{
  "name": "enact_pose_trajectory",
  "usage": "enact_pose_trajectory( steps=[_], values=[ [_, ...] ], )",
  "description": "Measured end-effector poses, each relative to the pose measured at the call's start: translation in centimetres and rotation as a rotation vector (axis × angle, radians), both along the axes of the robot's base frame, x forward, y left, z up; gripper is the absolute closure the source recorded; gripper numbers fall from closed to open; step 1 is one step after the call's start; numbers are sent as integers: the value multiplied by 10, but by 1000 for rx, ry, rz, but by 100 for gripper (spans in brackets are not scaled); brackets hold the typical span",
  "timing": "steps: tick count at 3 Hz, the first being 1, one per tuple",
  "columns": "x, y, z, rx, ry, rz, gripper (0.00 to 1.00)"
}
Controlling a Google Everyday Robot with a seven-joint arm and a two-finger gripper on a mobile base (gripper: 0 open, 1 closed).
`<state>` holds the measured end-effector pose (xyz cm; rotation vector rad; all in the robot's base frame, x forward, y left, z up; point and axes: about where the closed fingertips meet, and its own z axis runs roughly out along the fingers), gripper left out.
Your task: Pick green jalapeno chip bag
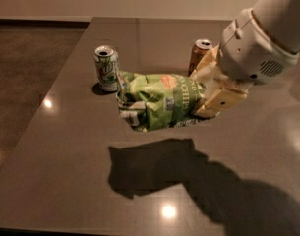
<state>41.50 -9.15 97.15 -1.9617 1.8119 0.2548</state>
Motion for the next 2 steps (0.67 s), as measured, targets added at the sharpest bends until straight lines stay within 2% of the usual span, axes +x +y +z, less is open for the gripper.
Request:
enact_pose_trajectory(
  steps=[1,2],
  values=[
    [0,-9,26,46,-22,-27,100],
    [0,-8,31,53,-29,-27,100]
  ],
)
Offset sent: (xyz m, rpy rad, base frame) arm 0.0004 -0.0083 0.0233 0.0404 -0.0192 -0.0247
